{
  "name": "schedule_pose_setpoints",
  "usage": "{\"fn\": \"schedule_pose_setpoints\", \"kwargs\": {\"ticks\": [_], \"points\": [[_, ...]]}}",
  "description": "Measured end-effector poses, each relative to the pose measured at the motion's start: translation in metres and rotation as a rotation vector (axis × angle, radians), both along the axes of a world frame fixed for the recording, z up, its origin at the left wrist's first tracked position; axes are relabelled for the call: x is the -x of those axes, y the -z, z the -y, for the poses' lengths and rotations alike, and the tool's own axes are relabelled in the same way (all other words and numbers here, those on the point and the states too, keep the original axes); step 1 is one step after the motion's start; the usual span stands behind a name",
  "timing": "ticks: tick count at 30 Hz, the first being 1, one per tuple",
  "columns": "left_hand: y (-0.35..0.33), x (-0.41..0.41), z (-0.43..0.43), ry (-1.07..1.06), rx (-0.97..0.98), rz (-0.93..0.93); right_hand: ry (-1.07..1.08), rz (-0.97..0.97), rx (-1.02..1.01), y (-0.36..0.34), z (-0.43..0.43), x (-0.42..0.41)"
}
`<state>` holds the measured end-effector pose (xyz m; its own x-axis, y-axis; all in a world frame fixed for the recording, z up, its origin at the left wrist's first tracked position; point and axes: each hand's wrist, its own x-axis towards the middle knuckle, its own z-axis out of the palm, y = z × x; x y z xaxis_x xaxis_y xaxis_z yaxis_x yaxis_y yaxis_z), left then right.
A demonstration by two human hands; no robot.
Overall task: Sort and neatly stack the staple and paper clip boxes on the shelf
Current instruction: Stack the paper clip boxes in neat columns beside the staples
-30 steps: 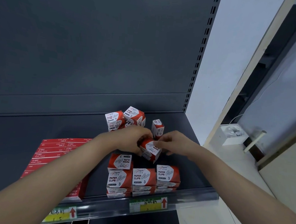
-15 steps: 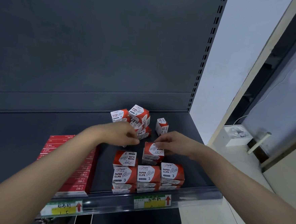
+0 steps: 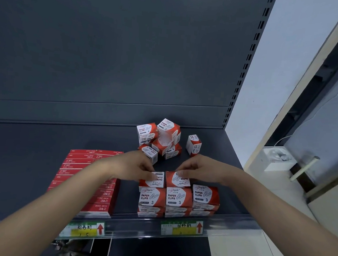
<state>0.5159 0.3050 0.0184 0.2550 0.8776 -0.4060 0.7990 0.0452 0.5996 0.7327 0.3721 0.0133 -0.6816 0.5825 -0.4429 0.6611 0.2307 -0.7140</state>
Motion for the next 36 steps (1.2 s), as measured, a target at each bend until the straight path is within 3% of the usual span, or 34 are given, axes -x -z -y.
{"fn": "schedule_pose_setpoints", "kwargs": {"ticks": [4, 8, 11, 15, 18, 21, 24, 27, 31, 36], "points": [[-0.004, -0.001, 0.002, 0.024, -0.008, -0.061, -0.034, 0.019, -0.053, -0.001, 0.001, 0.001], [-0.021, 0.000, -0.009, -0.219, -0.438, -0.100, 0.227, -0.131, -0.345, -0.007, -0.018, -0.004], [-0.033, -0.011, -0.029, -0.395, -0.717, -0.121, 0.344, -0.029, -0.632, -0.010, -0.041, -0.005], [-0.031, -0.033, -0.066, -0.431, -0.662, -0.313, 0.148, 0.153, -0.633, 0.003, -0.060, 0.003], [-0.023, -0.041, -0.087, -0.395, -0.594, -0.496, 0.049, 0.198, -0.680, 0.016, -0.068, 0.005], [-0.017, -0.043, -0.094, -0.361, -0.601, -0.567, 0.049, 0.203, -0.707, 0.018, -0.069, 0.001], [-0.022, -0.044, -0.085, -0.382, -0.675, -0.449, 0.128, 0.087, -0.682, 0.015, -0.066, -0.013], [-0.036, -0.045, -0.065, -0.374, -0.694, -0.300, 0.213, -0.074, -0.479, 0.011, -0.055, -0.032], [-0.044, -0.042, -0.038, -0.245, -0.481, -0.131, 0.247, -0.192, -0.109, 0.016, -0.031, -0.047], [-0.038, -0.039, -0.023, -0.184, -0.292, -0.009, 0.222, -0.193, -0.028, 0.020, -0.017, -0.051]]}}
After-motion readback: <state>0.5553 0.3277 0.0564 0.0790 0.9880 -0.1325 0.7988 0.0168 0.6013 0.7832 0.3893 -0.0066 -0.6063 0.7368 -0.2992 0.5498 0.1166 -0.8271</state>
